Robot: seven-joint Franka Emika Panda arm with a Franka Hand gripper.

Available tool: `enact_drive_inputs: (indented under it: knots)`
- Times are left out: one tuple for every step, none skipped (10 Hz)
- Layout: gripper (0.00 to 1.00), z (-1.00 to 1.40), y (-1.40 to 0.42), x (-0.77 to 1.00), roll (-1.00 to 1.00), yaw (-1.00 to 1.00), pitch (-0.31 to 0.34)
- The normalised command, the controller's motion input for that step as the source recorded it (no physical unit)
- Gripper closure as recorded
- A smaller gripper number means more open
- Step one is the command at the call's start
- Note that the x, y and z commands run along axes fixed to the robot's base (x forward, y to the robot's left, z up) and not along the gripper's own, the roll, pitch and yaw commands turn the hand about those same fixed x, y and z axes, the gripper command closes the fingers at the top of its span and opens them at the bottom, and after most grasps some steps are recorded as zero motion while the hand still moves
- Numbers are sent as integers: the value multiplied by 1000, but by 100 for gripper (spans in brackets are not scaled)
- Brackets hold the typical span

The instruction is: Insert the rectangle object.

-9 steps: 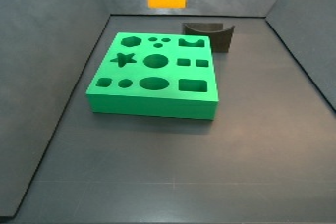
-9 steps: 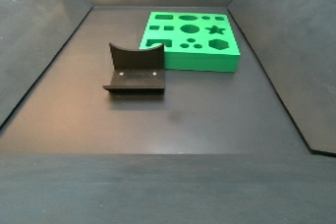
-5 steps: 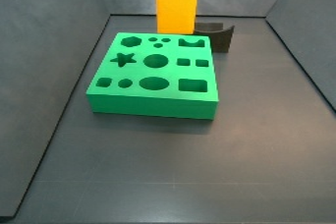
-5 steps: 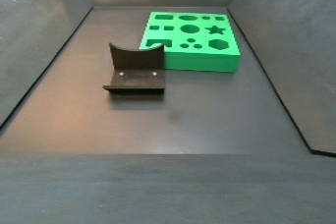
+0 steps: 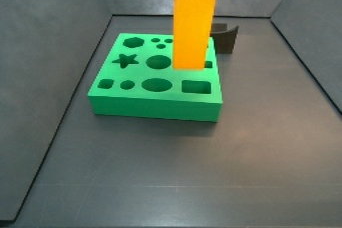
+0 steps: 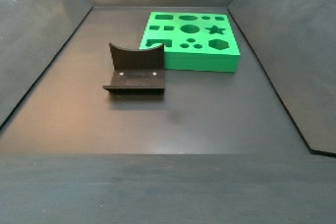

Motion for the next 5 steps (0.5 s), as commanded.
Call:
enact_drive_inputs:
  knots:
    - [100,-523,91,9,-313,-131,0]
    - [100,-477,91,0,-337,-131,0]
    - [100,-374,26,0,-373,-160,0]
    - [100,-340,23,34,-384,-171,0]
    - [100,-380,49,100,-366,-143,0]
